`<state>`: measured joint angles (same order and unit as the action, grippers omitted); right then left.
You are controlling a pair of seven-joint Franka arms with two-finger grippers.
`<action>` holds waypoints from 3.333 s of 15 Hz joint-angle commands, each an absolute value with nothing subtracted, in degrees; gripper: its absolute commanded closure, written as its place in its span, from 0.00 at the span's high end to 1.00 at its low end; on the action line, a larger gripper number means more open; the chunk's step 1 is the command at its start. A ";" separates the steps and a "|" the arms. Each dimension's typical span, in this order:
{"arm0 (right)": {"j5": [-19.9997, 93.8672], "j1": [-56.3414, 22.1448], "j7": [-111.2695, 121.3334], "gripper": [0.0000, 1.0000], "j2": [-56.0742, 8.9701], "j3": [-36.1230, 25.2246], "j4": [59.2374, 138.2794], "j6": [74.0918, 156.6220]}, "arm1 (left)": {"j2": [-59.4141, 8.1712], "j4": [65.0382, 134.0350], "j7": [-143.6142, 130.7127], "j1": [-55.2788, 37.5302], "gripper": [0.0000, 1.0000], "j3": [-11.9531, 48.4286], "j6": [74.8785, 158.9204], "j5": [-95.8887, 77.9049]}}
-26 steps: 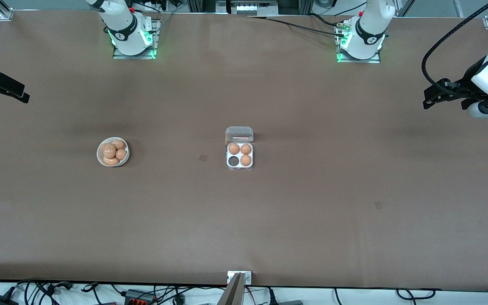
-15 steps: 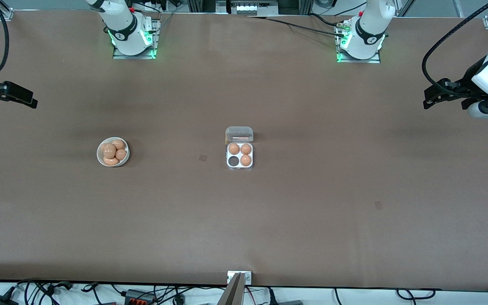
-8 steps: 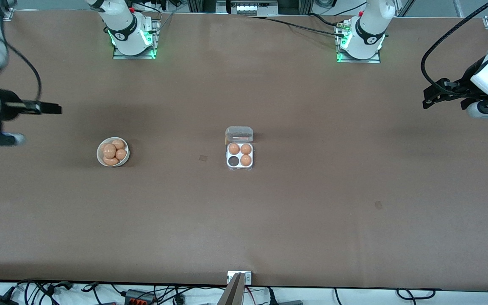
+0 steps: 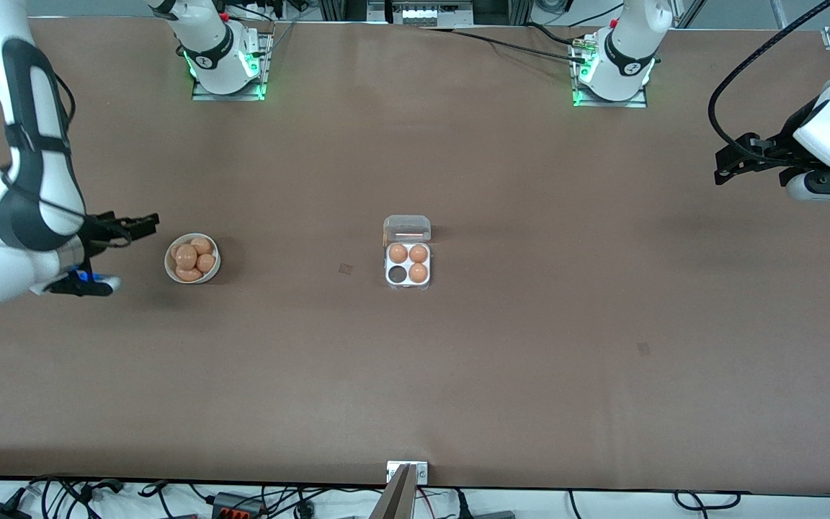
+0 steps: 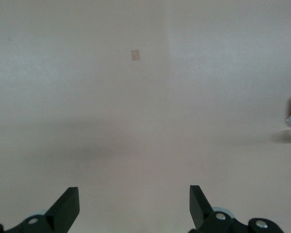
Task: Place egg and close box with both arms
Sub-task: 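Reach the right gripper down over the white bowl of eggs, then grasp one brown egg from the bowl with the right gripper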
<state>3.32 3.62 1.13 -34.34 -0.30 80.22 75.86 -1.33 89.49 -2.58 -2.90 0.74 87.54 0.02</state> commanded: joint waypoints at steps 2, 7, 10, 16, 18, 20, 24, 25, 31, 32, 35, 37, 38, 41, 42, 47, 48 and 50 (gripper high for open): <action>4.57 4.04 2.20 1.00 -44.54 -0.18 70.14 75.67 | -2.20 87.80 -2.29 -2.90 1.00 0.79 86.40 -0.53; 4.66 3.96 2.20 1.00 -48.33 -0.09 70.14 80.24 | -2.20 87.80 -2.55 -2.90 1.00 0.79 86.40 -0.53; 5.62 3.87 2.02 1.00 -48.60 0.09 70.14 82.26 | -2.28 87.80 -2.64 -2.90 1.00 0.79 86.40 -0.53; 7.64 3.52 1.50 1.00 -50.45 0.09 70.40 83.58 | -2.29 87.80 -2.72 -2.90 1.00 0.79 86.40 -0.53; 7.82 3.34 1.23 1.00 -50.71 0.09 70.66 83.58 | -2.20 87.80 -2.90 -2.90 1.00 0.79 86.40 -0.53; 8.26 3.34 1.14 1.00 -51.06 0.09 70.75 83.58 | -2.29 87.80 -2.90 -2.90 1.00 0.79 86.40 -0.53; 9.22 3.34 1.14 0.96 -51.06 0.09 71.54 83.23 | -2.28 87.80 -2.90 -2.90 1.00 0.79 86.40 -0.53; 9.32 3.34 1.14 0.91 -50.98 0.09 71.54 82.97 | -2.20 87.80 -2.90 -2.90 1.00 0.79 86.40 -0.53; 9.32 3.43 1.23 0.71 -50.98 0.09 72.33 81.74 | -2.20 87.80 -2.90 -2.90 1.00 0.79 86.40 -0.53; 9.23 3.43 1.14 0.62 -50.98 0.09 72.33 81.56 | -2.20 87.80 -2.90 -2.90 1.00 0.79 86.40 -0.53; 9.14 3.69 1.49 0.45 -50.98 0.09 72.33 81.65 | -2.20 87.80 -2.90 -2.99 1.00 0.79 86.40 -0.53; 9.05 3.69 1.50 0.35 -50.98 0.09 72.25 82.09 | -2.20 87.80 -2.90 -2.99 1.00 0.79 86.40 -0.53; 9.05 3.69 1.49 0.30 -50.98 0.09 72.16 82.26 | -2.28 87.80 -2.90 -2.99 1.00 0.79 86.40 -0.53; 9.14 3.60 1.49 0.13 -50.80 0.09 71.90 82.18 | -2.29 87.80 -2.90 -2.99 1.00 0.79 86.40 -0.53; 9.14 3.52 1.49 0.09 -50.54 0.09 71.81 82.00 | -2.20 87.80 -2.90 -2.90 1.00 0.79 86.40 -0.53; 9.05 1.77 1.58 0.09 -47.21 0.44 70.93 81.30 | -2.29 87.80 -2.90 -2.99 1.00 0.79 86.40 -0.53; 8.97 0.54 1.50 0.08 -45.89 0.44 70.93 81.39 | -2.29 87.80 -2.90 -2.99 1.00 0.79 86.40 -0.53; 8.70 -2.71 1.41 0.08 -43.34 0.27 70.93 81.47 | -2.29 87.80 -2.90 -2.90 1.00 0.79 86.40 -0.53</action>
<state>8.42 0.72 1.14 -46.76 0.72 70.31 82.13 -1.41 89.49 -2.69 -2.92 0.74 87.53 0.02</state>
